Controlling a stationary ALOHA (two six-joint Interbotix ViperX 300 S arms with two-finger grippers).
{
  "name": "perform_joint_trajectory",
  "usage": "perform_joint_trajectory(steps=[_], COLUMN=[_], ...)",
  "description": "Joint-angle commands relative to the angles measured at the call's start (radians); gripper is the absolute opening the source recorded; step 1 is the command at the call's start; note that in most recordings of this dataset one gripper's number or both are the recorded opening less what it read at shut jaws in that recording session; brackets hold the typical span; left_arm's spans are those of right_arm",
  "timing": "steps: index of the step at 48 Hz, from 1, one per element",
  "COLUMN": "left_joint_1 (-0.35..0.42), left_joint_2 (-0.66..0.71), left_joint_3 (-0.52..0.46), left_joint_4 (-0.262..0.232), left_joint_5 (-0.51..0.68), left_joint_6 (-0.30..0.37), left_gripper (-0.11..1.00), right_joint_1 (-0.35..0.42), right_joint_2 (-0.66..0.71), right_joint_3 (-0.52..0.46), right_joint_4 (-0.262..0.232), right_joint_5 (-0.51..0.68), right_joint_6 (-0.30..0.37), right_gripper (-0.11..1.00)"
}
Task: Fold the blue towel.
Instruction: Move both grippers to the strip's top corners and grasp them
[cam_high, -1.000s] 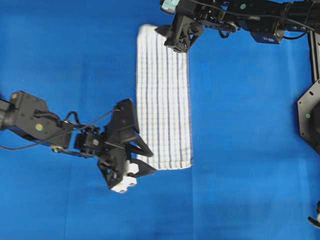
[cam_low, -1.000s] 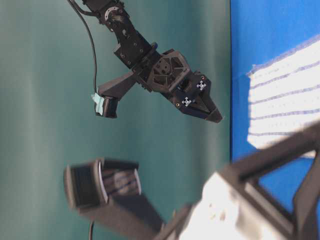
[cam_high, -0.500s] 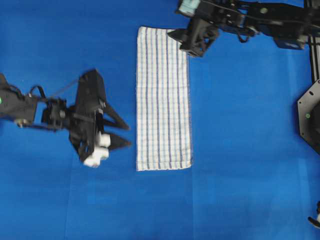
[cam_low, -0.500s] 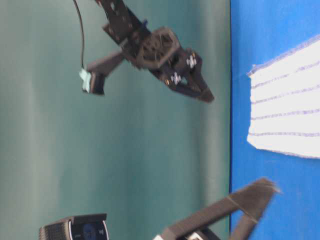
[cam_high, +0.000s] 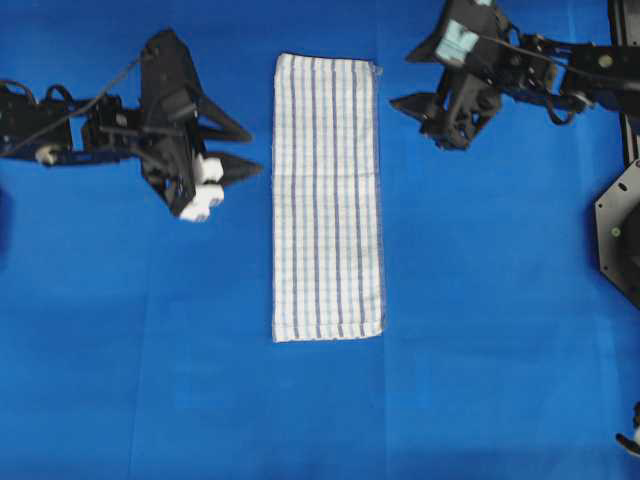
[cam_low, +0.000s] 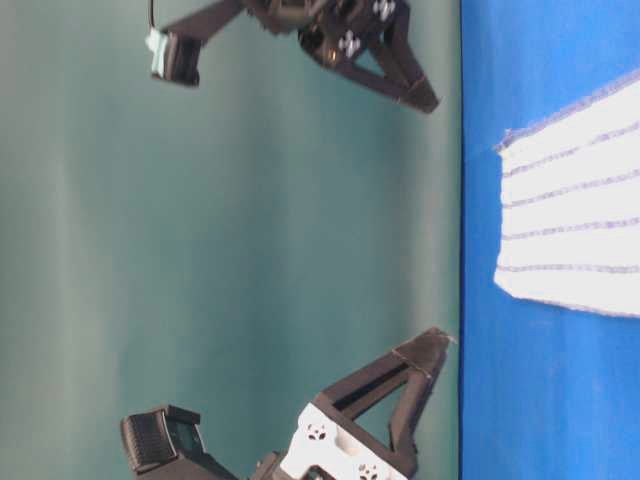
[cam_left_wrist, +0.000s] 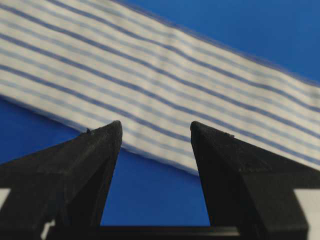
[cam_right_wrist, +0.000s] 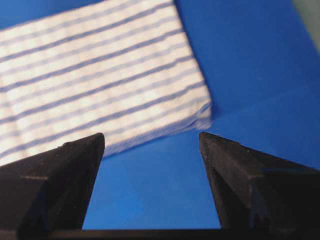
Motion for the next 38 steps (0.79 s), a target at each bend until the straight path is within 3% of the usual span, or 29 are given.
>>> perform_joint_trajectory(steps=[1,9,20,38], left_joint_1=[0.028,0.046,0.046,0.092], left_joint_2=[-0.023,-0.029,-0.029,0.009], left_joint_3=[-0.006,0.003,0.005,-0.025], left_joint_4=[0.003,0.003,0.003,0.003], left_joint_5=[-0.003,-0.003,-0.003,-0.044], left_joint_6=[0.018,0.031,0.031,0.038], left_gripper=[0.50,0.50,0.50,0.50], right_joint_1=[0.025,0.083,0.089,-0.003], right_joint_2=[-0.049,-0.092,-0.087,-0.020], right_joint_3=[0.018,0.061,0.057,-0.005], right_joint_4=[0.005,0.003,-0.002,-0.011], right_joint_5=[-0.011,-0.011,-0.017,-0.034], right_joint_6=[0.012,0.046,0.052,0.043], right_gripper=[0.83,0.83,0.83,0.83])
